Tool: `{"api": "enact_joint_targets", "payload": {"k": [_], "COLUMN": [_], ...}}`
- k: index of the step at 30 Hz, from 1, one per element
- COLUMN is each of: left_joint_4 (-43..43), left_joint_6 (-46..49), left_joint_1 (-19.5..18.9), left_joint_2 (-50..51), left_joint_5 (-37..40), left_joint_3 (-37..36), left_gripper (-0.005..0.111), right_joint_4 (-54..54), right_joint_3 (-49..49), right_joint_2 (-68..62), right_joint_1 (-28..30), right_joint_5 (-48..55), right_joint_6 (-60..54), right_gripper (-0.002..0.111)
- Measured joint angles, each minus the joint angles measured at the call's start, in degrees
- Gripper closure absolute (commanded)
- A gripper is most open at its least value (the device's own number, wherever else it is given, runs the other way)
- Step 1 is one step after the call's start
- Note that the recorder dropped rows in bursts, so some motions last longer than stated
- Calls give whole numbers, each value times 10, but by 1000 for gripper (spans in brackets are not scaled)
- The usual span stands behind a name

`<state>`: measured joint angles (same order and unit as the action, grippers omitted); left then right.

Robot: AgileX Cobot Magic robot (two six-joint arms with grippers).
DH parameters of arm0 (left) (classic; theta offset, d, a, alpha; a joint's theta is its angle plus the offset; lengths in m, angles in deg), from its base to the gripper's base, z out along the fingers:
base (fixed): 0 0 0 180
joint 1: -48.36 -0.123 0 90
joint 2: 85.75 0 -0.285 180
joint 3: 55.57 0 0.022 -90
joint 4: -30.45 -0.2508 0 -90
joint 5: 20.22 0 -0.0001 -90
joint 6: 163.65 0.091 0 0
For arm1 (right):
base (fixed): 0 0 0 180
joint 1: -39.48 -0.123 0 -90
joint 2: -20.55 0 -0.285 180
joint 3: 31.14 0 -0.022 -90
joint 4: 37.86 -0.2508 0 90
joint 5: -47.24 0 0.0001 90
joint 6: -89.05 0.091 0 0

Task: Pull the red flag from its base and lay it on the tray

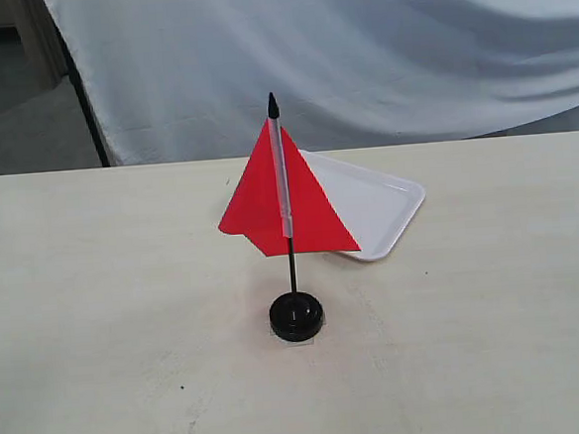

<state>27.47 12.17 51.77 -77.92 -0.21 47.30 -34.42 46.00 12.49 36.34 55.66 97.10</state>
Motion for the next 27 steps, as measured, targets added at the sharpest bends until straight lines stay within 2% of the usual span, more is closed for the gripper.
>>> {"api": "enact_joint_targets", "payload": {"k": [7, 15, 27], "left_joint_4": [0, 0, 0], "left_joint_6": [0, 0, 0], "left_joint_1": [0, 0, 0], "left_joint_2": [0, 0, 0], "left_joint_5": [0, 0, 0], "left_joint_3": [0, 0, 0], "left_gripper": [105, 105, 105], "right_joint_4": [0, 0, 1], "right_joint_3": [0, 0, 0], "right_joint_2": [0, 0, 0], "right_joint_1": [0, 0, 0], "right_joint_5": [-2, -143, -282], "right_joint_6": [0, 1, 161], "right_gripper": [109, 109, 109]}}
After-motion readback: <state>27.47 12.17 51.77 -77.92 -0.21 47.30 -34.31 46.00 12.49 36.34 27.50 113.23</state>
